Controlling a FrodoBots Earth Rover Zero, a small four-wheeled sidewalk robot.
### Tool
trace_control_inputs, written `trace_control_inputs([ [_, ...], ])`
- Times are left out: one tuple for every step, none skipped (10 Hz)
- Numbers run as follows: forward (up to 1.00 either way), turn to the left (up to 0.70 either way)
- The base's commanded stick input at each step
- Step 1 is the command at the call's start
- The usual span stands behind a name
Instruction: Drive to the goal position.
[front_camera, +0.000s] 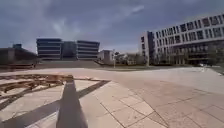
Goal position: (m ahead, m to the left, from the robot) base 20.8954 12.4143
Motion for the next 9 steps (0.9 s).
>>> trace_control_inputs([
  [0.69,0.0],
  [0.69,0.0],
  [0.69,0.0],
  [0.69,0.0],
  [0.69,0.0],
  [0.69,0.0],
  [0.69,0.0],
  [0.69,0.0],
  [0.69,0.0],
])
